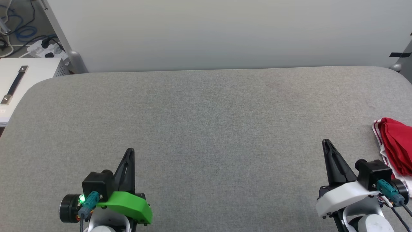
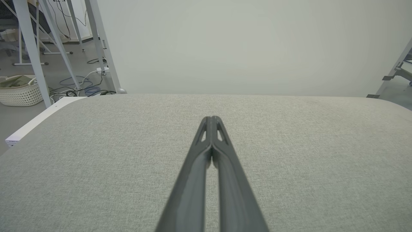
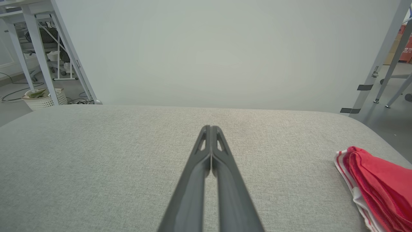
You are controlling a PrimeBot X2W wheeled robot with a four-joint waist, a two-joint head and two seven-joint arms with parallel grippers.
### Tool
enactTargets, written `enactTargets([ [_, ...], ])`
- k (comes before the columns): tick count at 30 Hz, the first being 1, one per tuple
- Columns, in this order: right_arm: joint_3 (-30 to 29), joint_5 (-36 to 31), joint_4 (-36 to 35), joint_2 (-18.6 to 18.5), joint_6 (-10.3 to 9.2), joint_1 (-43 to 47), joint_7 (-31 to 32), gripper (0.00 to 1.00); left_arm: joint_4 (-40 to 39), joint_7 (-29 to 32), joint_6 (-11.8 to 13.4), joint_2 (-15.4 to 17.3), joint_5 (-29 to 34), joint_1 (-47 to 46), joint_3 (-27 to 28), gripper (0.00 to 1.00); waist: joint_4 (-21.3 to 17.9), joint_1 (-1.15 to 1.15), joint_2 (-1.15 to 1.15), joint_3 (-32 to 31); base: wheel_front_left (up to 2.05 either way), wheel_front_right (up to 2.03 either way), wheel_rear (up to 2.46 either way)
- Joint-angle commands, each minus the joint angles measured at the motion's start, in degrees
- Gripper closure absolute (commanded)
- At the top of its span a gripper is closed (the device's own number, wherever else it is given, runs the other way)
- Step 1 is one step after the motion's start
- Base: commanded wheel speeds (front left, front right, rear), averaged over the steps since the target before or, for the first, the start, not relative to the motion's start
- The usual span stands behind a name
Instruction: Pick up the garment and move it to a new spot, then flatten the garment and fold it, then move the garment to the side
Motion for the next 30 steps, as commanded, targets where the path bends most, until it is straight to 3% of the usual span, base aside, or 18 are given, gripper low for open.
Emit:
enactTargets([
  [1,-0.07,-0.50,-0.40,0.19,-0.02,0.60,0.36,1.00,-0.40,0.32,0.38,-0.28,0.92,-0.24,0.13,1.00,0.00,0.00,0.00,-0.01,0.00,0.00,0.00],
  [30,-0.57,-3.39,-1.43,0.89,-0.03,0.92,3.50,1.00,-2.20,3.89,2.06,-0.52,4.18,-0.36,0.99,1.00,0.07,0.00,0.00,-0.16,0.00,0.00,0.00],
])
